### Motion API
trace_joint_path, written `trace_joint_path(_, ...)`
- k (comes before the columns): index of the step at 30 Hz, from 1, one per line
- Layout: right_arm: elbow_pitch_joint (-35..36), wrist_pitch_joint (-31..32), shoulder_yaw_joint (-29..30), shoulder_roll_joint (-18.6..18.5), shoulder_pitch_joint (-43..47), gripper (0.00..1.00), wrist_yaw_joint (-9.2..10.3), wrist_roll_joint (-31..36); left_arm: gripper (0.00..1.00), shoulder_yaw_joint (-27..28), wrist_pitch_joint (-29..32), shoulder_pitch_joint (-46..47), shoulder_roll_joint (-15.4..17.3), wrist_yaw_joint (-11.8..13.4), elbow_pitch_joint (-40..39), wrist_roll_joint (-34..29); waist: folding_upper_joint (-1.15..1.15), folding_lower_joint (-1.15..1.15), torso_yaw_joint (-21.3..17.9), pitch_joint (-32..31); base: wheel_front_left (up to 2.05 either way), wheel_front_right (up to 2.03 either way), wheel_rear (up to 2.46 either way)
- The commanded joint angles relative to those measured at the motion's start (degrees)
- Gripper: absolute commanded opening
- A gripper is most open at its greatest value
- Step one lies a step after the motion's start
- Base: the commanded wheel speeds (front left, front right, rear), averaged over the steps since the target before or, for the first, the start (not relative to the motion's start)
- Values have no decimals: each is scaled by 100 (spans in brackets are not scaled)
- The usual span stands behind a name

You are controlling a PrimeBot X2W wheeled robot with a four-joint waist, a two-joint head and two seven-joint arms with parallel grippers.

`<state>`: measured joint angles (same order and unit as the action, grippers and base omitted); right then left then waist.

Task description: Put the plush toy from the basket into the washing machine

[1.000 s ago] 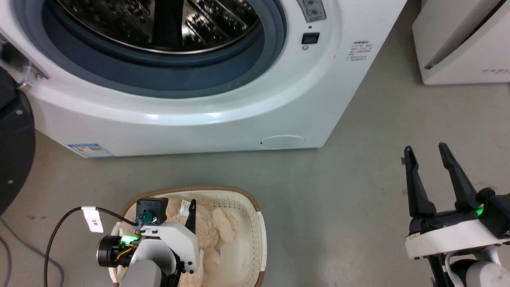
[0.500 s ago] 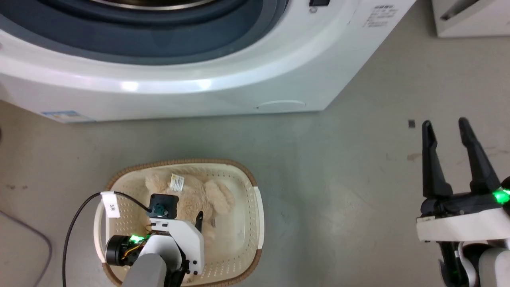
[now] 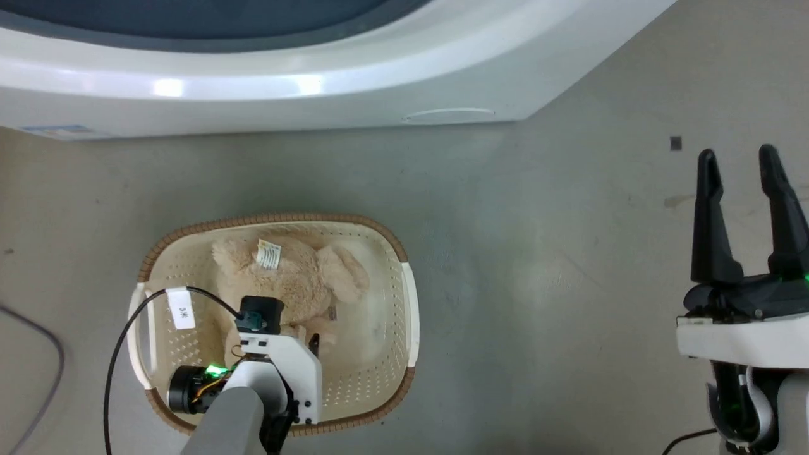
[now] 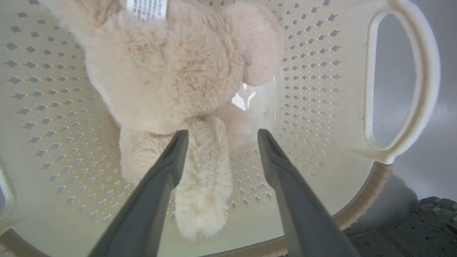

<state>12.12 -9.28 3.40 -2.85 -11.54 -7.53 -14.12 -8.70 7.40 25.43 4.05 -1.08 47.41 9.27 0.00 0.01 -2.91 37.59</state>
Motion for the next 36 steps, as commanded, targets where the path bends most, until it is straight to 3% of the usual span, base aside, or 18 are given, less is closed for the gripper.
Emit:
trace_joint_path(1, 97, -78, 25, -2, -171, 100, 2, -93, 100, -33, -32, 187, 69, 46, 213, 75, 0, -1, -23, 166, 0, 0, 0)
trace_joint_path(13, 296, -221, 64, -2, -440, 100, 3, -335, 100, -201, -138, 656, 327, 27, 919, 254, 0, -1, -118, 793, 0, 0, 0)
trace_joint_path(27, 467, -376, 186, -2, -707, 100, 4, -576, 100, -436, -473, 1169, 405, 58, 1685, 440, 0, -1, -162, 1345, 0, 0, 0)
trace_joint_path(28, 475, -388, 188, -2, -727, 100, 4, -592, 46, -462, -484, 1200, 407, 31, 1744, 453, 0, -1, -162, 1373, 0, 0, 0)
trace_joint_path(29, 486, -400, 194, -2, -747, 100, 4, -611, 12, -494, -522, 1232, 410, 13, 1803, 458, 0, -1, -162, 1397, 0, 0, 0)
trace_joint_path(30, 495, -412, 198, -2, -765, 100, 4, -633, 0, -545, -559, 1265, 419, 2, 1862, 442, 0, -1, -166, 1417, 0, 0, 0)
trace_joint_path(36, 529, -483, 234, -2, -854, 100, 4, -760, 0, -687, -682, 1450, 447, -74, 2214, 526, 0, -1, -188, 1475, 0, 0, 0)
